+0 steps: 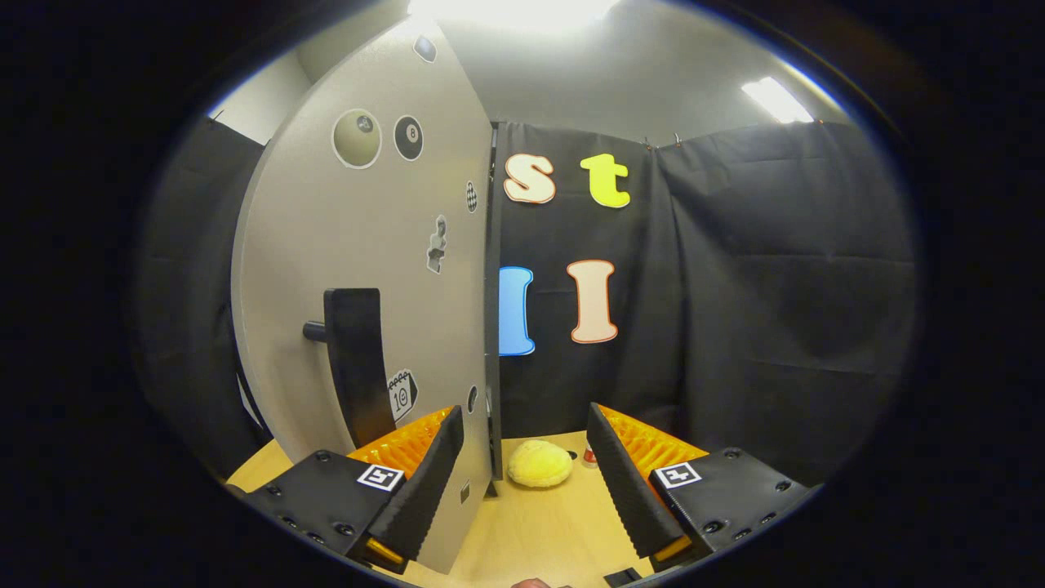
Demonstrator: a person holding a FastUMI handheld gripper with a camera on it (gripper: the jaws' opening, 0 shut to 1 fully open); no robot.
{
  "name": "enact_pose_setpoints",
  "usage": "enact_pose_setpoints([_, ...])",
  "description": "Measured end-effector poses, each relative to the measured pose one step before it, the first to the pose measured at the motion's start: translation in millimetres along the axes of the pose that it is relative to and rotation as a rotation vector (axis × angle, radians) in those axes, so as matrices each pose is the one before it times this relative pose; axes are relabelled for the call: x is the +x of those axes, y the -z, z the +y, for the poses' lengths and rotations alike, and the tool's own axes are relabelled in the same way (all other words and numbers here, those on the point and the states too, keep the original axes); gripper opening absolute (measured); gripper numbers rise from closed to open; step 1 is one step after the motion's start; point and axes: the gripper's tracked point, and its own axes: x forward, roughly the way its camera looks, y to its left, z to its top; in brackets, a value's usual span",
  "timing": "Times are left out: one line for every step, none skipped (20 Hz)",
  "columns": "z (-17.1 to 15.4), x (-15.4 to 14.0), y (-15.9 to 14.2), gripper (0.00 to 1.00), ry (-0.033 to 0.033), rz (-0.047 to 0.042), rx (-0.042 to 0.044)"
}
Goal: Open the shoe cabinet door, grab the shoes and put them into the shoe cabinet, then close the shoe cabinet door.
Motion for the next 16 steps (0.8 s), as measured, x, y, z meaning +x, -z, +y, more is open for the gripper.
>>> enact_pose_setpoints([7.5, 0.62, -0.96, 0.96, -0.00078, 0.00051, -0.00273])
enact_pose_setpoints([10.05, 0.92, -0.64, 0.96, -0.00394, -0.00073, -0.00471])
enact_pose_setpoints([11.94, 3.62, -1.14, 0.96, -0.01296, -0.00198, -0.00442])
enact_pose_setpoints([14.1, 3.22, 0.12, 0.95, -0.01891, 0.00092, -0.00178])
enact_pose_setpoints([13.8, 3.88, -0.37, 0.95, -0.01759, 0.00007, 0.0007])
enact_pose_setpoints([16.85, 6.11, -1.45, 0.96, -0.02188, -0.00378, 0.00329])
enact_pose_setpoints([15.63, 7.1, 1.08, 0.96, -0.02379, 0.00105, 0.01499])
enact_pose_setpoints([15.95, 9.13, 1.22, 0.96, -0.02294, -0.00674, 0.02412])
enact_pose_setpoints([19.83, 12.51, -0.43, 0.96, -0.03291, -0.01462, 0.01809])
enact_pose_setpoints([22.53, 14.5, 0.81, 0.96, -0.04559, 0.00209, 0.00259])
enact_pose_setpoints([17.25, 11.23, 5.53, 0.96, -0.0394, 0.01272, 0.00139])
enact_pose_setpoints([16.04, 11.34, 6.35, 0.97, -0.03293, 0.02189, -0.00081])
enact_pose_setpoints([8.37, 5.66, 4.78, 0.98, -0.01526, 0.01535, -0.00408])
enact_pose_setpoints([4.88, 2.25, -1.43, 0.97, -0.00763, -0.01094, -0.00875])
enact_pose_setpoints([1.25, 0.95, -5.72, 0.97, -0.00118, -0.01888, -0.01004])
enact_pose_setpoints([1.6, -2.43, -5.17, 0.97, -0.00543, -0.0118, -0.00624])
